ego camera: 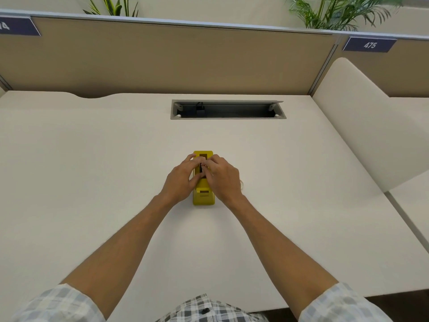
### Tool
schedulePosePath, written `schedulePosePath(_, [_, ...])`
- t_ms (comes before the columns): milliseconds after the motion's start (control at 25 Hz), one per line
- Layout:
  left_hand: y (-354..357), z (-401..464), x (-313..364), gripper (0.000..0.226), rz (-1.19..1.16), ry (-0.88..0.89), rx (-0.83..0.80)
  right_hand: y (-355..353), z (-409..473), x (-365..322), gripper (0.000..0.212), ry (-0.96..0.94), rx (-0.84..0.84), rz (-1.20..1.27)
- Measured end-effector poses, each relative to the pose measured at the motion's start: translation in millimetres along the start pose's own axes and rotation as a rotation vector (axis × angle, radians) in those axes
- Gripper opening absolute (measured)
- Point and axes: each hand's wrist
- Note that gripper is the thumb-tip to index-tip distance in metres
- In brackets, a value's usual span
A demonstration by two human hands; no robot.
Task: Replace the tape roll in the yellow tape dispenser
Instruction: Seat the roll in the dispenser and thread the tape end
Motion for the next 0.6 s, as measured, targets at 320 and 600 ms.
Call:
schedulePosePath(320, [1.6, -0.6, 0.1, 0.035, -0.047, -0.001, 0.013, -3.7, 3.3, 4.2, 0.023, -0.073, -0.096, -0.137])
schedulePosePath(600, [2.1, 0.5, -2.3, 0.038, -0.047, -0.02, -0.005, -5.9, 5.5, 8.2, 0.014, -0.139, -0.076, -0.129])
Point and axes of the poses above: each hand's wrist, its own z-axis towards the middle knuckle, its own y-axis out of the palm, x = y × z, and after that the axes turned 6 degrees about z, right-handed
